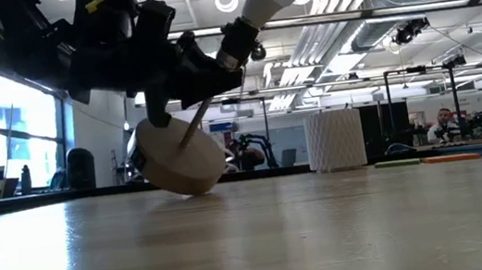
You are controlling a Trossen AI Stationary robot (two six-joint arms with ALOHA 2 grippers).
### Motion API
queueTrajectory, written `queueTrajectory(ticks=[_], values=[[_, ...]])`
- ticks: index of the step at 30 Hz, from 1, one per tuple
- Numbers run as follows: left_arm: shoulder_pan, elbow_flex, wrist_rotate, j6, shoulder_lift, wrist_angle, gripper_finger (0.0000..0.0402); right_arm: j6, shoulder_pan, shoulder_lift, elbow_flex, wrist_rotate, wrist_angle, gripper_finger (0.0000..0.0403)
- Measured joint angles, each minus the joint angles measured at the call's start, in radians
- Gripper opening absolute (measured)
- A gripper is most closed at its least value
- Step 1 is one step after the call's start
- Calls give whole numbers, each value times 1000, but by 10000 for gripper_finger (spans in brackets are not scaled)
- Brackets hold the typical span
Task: Screw lightbulb
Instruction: Insert the white lightbulb into the desk lamp
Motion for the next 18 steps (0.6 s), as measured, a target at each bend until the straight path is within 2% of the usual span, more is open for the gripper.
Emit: queueTrajectory(ticks=[6, 18], values=[[-9, 23, 25, -52, 1, -8, 149, 4, -4, -1, 1, -7, 3, 231], [-15, 26, 21, -53, 3, 6, 140, 9, -4, -2, 1, -9, -2, 231]])
